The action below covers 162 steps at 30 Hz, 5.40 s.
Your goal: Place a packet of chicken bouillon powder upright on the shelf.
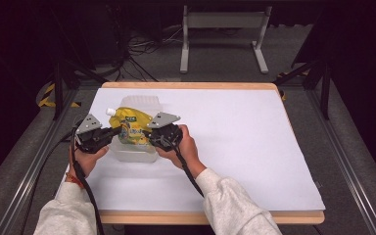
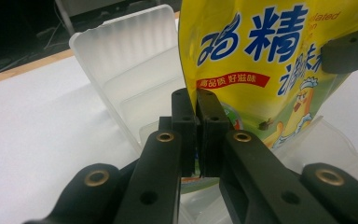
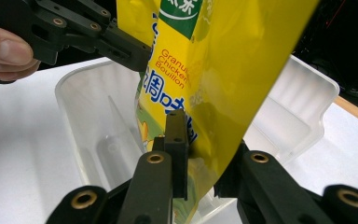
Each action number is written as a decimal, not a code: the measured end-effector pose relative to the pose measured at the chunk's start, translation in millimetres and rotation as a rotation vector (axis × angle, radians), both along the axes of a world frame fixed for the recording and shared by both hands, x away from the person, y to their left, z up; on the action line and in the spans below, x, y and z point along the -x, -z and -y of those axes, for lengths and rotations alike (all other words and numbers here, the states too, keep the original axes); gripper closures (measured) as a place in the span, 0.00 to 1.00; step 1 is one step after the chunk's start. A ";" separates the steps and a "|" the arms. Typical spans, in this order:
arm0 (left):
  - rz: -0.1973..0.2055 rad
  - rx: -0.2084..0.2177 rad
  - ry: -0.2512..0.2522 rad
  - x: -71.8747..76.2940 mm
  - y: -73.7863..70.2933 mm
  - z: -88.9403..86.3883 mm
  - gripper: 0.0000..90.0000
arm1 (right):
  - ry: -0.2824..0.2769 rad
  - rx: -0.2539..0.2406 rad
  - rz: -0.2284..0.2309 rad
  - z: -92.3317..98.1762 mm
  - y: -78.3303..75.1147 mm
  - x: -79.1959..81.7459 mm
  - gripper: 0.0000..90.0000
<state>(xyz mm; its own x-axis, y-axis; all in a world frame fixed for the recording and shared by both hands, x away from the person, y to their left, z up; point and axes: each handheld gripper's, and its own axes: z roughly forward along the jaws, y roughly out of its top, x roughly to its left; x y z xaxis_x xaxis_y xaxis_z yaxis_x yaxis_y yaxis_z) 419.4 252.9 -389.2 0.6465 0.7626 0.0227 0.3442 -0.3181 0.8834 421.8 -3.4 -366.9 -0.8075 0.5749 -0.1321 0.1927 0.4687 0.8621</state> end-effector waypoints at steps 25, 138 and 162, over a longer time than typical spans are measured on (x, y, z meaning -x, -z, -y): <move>0.091 0.021 -0.067 17.6 -15.7 -2.2 0.84 | 0.015 -0.034 0.042 16.0 -22.0 6.6 0.86; 0.129 -0.182 0.186 105.9 4.2 107.1 0.14 | 0.150 0.254 0.179 199.8 -14.8 75.6 0.42; 0.056 -0.230 0.249 110.7 29.7 118.6 0.12 | 0.268 0.189 0.089 292.4 28.4 99.6 0.22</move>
<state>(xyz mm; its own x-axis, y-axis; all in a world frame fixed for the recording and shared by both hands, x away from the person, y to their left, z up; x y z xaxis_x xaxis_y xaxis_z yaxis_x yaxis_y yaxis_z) 308.7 134.3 -418.9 0.8053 0.5522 0.2160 0.1843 -0.5794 0.7940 322.2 -295.7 -395.3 -0.6112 0.7241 -0.3195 0.2590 0.5645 0.7838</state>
